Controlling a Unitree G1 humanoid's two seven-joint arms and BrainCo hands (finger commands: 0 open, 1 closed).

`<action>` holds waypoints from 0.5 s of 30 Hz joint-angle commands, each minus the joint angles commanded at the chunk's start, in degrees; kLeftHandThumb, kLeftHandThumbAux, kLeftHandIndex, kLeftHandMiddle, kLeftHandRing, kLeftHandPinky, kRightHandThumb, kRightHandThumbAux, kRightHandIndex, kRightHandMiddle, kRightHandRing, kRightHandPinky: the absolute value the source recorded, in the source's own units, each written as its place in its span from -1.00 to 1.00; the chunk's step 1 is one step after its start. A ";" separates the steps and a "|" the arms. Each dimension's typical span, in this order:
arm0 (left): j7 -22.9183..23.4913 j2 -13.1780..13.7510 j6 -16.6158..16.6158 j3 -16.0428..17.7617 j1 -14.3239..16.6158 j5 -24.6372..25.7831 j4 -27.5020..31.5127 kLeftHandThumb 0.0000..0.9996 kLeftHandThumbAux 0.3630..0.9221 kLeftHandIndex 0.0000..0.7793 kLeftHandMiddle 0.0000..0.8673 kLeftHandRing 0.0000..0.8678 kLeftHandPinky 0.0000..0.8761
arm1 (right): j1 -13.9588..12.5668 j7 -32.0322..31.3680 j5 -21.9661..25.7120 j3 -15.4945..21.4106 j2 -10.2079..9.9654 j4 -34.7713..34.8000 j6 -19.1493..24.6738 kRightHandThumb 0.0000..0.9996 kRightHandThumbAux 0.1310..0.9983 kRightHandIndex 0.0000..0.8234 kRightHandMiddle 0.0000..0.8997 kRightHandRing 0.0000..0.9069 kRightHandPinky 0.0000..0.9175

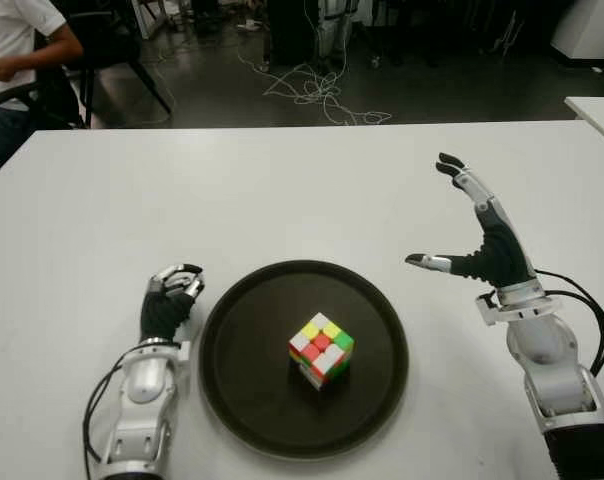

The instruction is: Pick up the Rubik's Cube and put it in the plate

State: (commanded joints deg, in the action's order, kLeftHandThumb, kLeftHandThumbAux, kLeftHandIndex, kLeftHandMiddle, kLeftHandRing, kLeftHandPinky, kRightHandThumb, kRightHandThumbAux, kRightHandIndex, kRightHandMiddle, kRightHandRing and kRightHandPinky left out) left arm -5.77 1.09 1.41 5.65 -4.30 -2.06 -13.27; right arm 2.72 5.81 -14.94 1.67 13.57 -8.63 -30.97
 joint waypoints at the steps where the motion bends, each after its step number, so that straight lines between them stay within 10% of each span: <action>1: 0.04 -0.05 0.19 0.07 0.06 0.15 -0.16 0.42 0.22 0.14 0.85 0.89 0.84 | -0.47 1.03 -0.07 0.15 -0.50 -1.60 -0.53 -1.00 0.78 -0.81 -0.77 -0.81 -0.76; 10: 0.51 -0.07 0.56 0.56 0.67 1.09 -1.12 0.42 0.22 0.14 0.86 0.90 0.85 | 1.91 7.61 0.81 2.79 -1.75 -17.64 -2.77 -0.95 0.76 -0.28 -0.31 -0.31 -0.26; 13: 0.66 -0.05 -0.15 0.65 0.68 1.30 -0.77 0.42 0.22 0.14 0.86 0.90 0.85 | 0.11 9.24 1.96 3.43 -5.03 -13.97 3.15 -0.84 0.74 -0.12 -0.15 -0.15 -0.15; 15: 0.61 -0.02 -0.52 0.67 0.77 1.26 -0.70 0.42 0.22 0.14 0.86 0.90 0.85 | -0.88 9.69 2.65 3.80 -6.34 -12.10 6.29 -0.25 0.57 -0.05 -0.03 -0.02 -0.04</action>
State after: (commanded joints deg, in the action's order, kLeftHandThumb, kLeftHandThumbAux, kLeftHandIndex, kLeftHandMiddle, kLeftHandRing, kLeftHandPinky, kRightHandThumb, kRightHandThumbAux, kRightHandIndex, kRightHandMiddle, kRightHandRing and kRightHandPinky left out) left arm -5.15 1.07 0.89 6.32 -3.52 -0.80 -13.97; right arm 1.84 15.50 -12.29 5.48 7.23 -20.72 -24.68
